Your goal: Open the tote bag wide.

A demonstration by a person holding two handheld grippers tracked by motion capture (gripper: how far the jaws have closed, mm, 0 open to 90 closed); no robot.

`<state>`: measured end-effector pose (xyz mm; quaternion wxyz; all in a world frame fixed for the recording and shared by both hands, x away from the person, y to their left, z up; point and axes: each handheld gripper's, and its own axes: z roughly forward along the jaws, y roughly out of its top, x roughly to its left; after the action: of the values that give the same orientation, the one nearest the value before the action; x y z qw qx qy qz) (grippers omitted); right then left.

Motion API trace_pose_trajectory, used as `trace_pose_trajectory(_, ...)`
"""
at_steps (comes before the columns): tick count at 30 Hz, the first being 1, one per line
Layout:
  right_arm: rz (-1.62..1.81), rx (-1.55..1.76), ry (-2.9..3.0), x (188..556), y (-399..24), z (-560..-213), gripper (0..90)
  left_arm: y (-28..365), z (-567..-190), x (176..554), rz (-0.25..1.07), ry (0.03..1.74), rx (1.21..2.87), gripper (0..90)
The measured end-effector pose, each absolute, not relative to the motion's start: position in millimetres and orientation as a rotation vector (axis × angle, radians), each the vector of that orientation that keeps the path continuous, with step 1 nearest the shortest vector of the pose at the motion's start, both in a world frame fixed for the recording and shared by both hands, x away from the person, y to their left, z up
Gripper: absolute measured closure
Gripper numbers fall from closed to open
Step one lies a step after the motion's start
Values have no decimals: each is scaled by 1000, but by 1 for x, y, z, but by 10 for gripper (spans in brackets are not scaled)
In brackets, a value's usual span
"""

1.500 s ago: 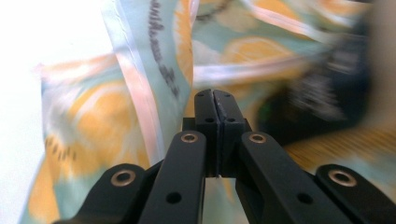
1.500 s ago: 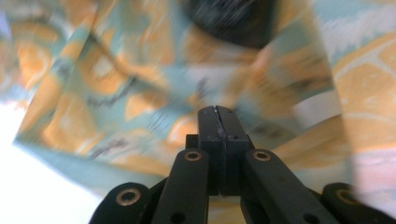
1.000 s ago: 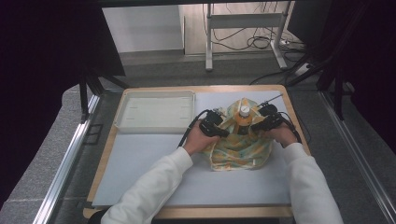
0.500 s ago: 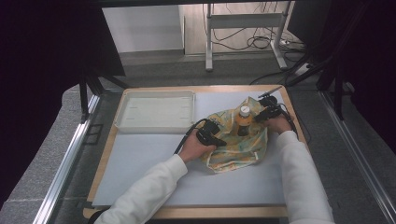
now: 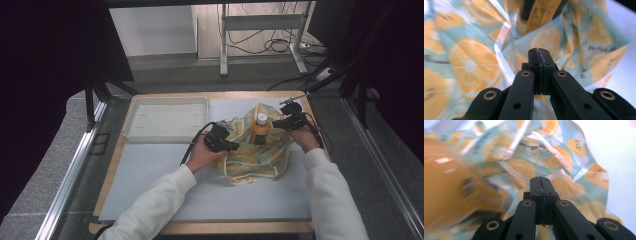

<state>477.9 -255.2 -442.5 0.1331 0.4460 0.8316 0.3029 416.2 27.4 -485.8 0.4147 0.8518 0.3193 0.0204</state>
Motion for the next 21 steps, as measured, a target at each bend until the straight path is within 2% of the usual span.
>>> trace_pose_trajectory(11, 974, 1253, 2416, 426, -277, -424, 894, 59, -461, 382, 153, 760, 2081, 899)
trace_pose_trajectory(16, 962, 1216, 2449, 409, -287, -419, 893, 75, -462, 367, 133, 755, 2066, 893)
trace_pose_trajectory(19, 959, 1202, 2462, 402, -289, -417, 887, 82, -468, 361, 128, 760, 2075, 871)
trace_pose_trajectory(21, 951, 1187, 2472, 399, -289, -418, 858, 86, -472, 357, 157, 779, 2086, 822)
